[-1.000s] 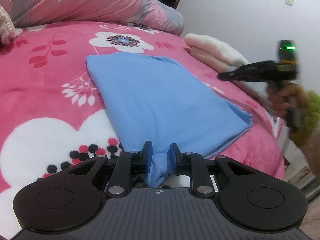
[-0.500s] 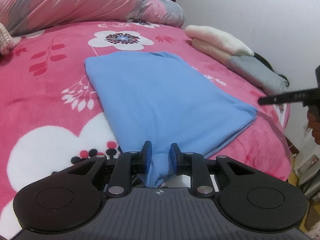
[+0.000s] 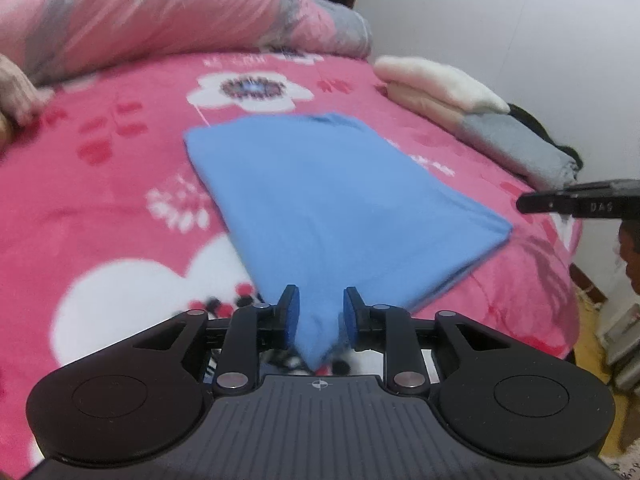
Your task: Fold clothes
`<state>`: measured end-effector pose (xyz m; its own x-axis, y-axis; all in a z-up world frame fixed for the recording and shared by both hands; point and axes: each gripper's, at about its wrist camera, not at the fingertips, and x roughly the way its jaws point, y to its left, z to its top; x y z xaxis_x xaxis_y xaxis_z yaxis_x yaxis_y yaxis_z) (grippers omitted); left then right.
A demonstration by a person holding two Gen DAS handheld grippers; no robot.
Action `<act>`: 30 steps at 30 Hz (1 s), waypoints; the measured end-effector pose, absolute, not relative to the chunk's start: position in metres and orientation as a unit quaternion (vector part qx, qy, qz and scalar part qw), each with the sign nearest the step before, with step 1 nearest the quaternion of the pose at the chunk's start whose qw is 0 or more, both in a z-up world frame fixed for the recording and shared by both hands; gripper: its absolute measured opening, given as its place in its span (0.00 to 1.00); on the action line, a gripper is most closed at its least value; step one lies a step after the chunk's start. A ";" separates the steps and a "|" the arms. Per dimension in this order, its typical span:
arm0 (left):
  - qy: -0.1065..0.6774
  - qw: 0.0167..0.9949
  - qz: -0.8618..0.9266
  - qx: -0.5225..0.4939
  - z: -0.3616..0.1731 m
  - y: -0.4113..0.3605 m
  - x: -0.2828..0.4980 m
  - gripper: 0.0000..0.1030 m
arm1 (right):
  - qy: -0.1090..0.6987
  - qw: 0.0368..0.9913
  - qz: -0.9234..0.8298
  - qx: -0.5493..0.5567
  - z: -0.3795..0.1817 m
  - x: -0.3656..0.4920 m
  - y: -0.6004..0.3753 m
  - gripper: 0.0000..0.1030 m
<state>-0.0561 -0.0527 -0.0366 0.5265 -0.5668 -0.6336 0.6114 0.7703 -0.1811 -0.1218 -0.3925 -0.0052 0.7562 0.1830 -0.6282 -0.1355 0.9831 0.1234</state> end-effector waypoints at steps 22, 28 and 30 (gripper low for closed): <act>0.311 0.872 -0.375 0.057 -0.028 -0.052 -0.092 0.29 | 0.322 0.938 0.123 0.014 -0.009 -0.109 -0.339 0.09; 0.355 0.866 -0.347 0.063 -0.040 -0.073 -0.075 0.30 | 0.346 0.928 0.139 -0.010 -0.056 -0.104 -0.309 0.10; 0.369 0.864 -0.338 0.058 -0.044 -0.072 -0.074 0.30 | 0.347 0.927 0.141 -0.016 -0.053 -0.117 -0.311 0.10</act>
